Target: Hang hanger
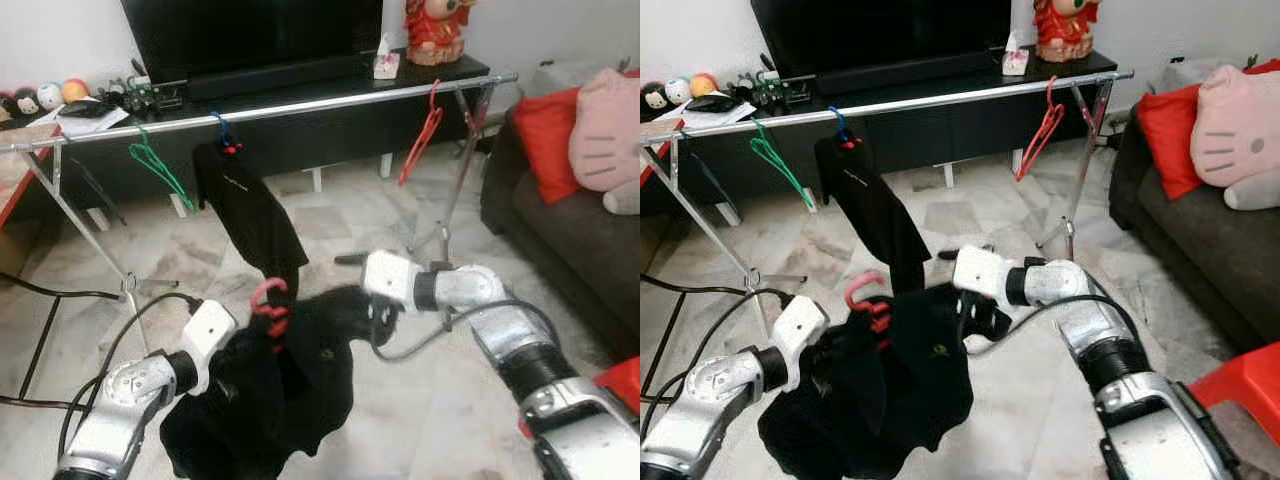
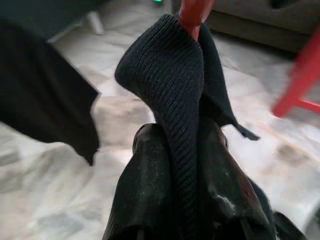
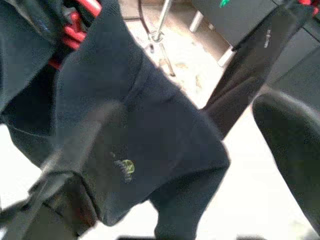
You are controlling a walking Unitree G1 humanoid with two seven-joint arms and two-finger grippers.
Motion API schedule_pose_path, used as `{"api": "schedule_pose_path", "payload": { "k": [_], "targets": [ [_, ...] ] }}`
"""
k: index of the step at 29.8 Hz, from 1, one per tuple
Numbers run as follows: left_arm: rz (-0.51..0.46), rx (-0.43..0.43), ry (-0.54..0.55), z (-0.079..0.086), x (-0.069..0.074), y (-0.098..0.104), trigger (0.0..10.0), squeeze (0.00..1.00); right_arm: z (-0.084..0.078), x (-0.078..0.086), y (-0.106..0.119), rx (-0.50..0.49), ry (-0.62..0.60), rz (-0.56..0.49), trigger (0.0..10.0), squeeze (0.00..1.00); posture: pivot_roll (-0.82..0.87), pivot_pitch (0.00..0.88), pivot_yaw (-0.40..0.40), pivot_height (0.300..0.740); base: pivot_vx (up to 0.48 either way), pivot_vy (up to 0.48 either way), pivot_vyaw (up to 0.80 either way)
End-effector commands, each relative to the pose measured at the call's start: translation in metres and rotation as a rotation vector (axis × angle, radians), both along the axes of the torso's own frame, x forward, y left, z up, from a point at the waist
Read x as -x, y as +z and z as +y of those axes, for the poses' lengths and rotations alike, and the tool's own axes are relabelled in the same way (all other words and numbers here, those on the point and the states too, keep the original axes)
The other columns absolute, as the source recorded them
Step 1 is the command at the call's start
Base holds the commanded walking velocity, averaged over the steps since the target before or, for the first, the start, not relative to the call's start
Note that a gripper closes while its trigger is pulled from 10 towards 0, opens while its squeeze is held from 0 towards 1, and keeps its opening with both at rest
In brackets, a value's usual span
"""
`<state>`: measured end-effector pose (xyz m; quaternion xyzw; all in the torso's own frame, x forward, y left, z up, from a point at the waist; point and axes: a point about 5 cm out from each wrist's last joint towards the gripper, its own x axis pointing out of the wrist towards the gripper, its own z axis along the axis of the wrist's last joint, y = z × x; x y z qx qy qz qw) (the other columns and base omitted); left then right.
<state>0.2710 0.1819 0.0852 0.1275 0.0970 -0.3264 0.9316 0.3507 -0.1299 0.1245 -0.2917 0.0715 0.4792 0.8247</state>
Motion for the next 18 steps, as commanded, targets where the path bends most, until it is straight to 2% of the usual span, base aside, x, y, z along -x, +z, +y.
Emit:
{"api": "schedule_pose_path", "payload": {
  "k": [1, 5, 8, 11, 12, 13, 14, 18],
  "targets": [
    [-0.05, -0.004, 0.079, 0.009, -0.001, 0.001, 10.0, 0.0, -0.004, -0.002, -0.004, -0.067, -0.085, 0.01, 10.0, 0.0, -0.1, 0.0, 0.071, 0.74, 0.0, 0.0, 0.0],
    [-0.081, 0.02, 0.192, 0.013, -0.002, -0.004, 10.0, 0.0, -0.011, 0.0, -0.024, -0.176, -0.266, 0.075, 10.0, 0.0, -0.11, 0.0, 0.067, 0.74, 0.0, 0.0, 0.0],
    [-0.088, 0.03, 0.22, 0.014, -0.002, -0.005, 10.0, 0.0, -0.014, 0.001, -0.032, -0.201, -0.329, 0.103, 10.0, 0.0, -0.11, 0.0, 0.065, 0.74, 0.0, 0.0, 0.0],
    [-0.122, 0.05, 0.3, 0.015, -0.004, -0.006, 10.0, 0.0, -0.017, 0.009, -0.057, -0.226, -0.465, 0.175, 10.0, 0.0, -0.12, 0.0, 0.06, 0.74, 0.0, 0.0, 0.0],
    [-0.139, 0.057, 0.345, 0.016, -0.004, -0.007, 10.0, 0.0, -0.019, 0.014, -0.069, -0.244, -0.544, 0.213, 10.0, 0.0, -0.12, 0.0, 0.058, 0.74, 0.0, 0.0, 0.0],
    [-0.146, 0.065, 0.372, 0.018, -0.004, -0.007, 10.0, 0.0, -0.02, 0.016, -0.075, -0.262, -0.603, 0.234, 10.0, 0.0, -0.12, 0.0, 0.055, 0.74, 0.0, 0.0, 0.0],
    [-0.146, 0.065, 0.372, 0.018, -0.004, -0.007, 10.0, 0.0, -0.02, 0.016, -0.075, -0.262, -0.603, 0.234, 10.0, 0.0, -0.12, 0.0, 0.055, 0.74, 0.0, 0.0, 0.0],
    [-0.166, 0.104, 0.459, 0.02, -0.002, -0.008, 10.0, 0.0, -0.025, 0.031, -0.101, -0.291, -0.813, 0.304, 10.0, 0.0, -0.11, 0.0, 0.045, 0.74, 0.0, 0.0, 0.0]
  ]
}}
